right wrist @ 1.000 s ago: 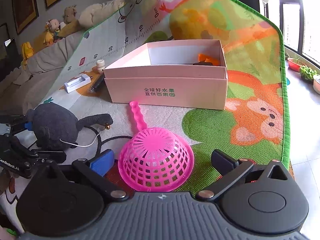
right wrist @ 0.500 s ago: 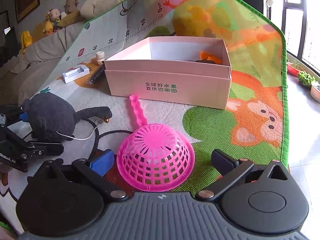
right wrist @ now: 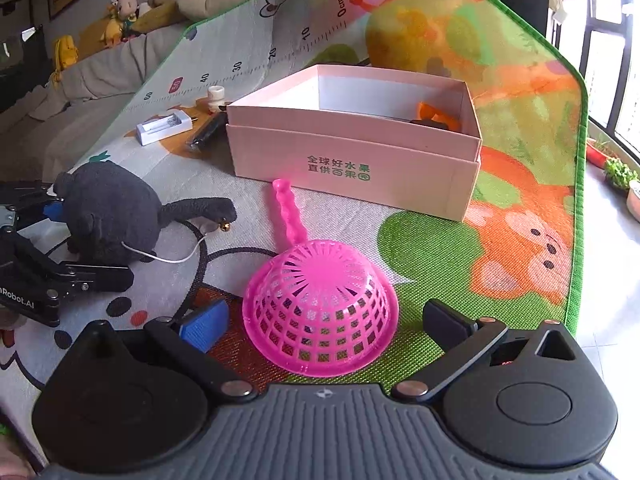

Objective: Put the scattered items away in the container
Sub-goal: 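Carry the plush toy in the left gripper while the right gripper carries the basket toward the pink box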

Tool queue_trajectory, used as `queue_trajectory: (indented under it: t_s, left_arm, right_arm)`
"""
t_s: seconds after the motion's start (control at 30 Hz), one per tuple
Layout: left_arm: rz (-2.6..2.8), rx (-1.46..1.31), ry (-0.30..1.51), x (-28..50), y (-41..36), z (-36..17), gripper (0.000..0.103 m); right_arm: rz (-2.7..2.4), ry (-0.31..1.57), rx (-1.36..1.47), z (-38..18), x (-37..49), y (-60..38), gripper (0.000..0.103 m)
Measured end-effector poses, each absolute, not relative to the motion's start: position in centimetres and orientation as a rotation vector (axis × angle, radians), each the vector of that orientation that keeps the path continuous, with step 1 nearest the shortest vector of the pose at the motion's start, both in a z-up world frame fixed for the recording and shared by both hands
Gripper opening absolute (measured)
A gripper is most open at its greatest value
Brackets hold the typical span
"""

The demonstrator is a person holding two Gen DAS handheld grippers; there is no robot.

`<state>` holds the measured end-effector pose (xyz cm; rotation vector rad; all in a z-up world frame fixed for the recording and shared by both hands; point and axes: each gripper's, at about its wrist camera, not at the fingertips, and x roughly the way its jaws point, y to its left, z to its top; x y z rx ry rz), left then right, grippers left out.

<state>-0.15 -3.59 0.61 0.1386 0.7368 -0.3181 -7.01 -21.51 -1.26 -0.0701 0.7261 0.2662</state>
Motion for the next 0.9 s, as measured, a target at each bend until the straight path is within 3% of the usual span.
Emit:
queue_trajectory:
  t_s: [0.17,0.23,0.27,0.8,0.83,0.87,0.9]
  left_arm:
    - [-0.352,0.126,0.720,-0.5,-3.5,0.9,0.103]
    - [-0.382,0.110,0.683,-1.0,-3.4,1.6,0.103]
    - [-0.392,0.113,0.665,-1.3,-3.5,2.0,0.103]
    - [-0.390,0.290,0.542,-1.0,-6.4,2.5,0.103]
    - [-0.393,0.292,0.534,-1.2,-6.4,2.6,0.099]
    - [-0.390,0.297,0.526,-1.2,-6.3,2.7,0.089]
    - [-0.389,0.302,0.519,-1.3,-6.2,2.8,0.088]
  right_arm:
    - [0.275,0.721,-0.122,-1.1,-6.7,-20.5,0.102]
    - [0.273,0.736,-0.086,-1.0,-6.3,-20.9,0.093]
    - [0.263,0.736,-0.075,-0.8,-6.2,-21.1,0.083]
    - [0.198,0.663,-0.014,1.2,-11.2,-21.2,0.084]
    - [0.192,0.667,-0.016,1.2,-11.2,-21.2,0.084]
    - [0.186,0.670,-0.020,1.1,-11.2,-21.3,0.084]
    - [0.181,0.670,-0.025,1.1,-11.3,-21.3,0.084]
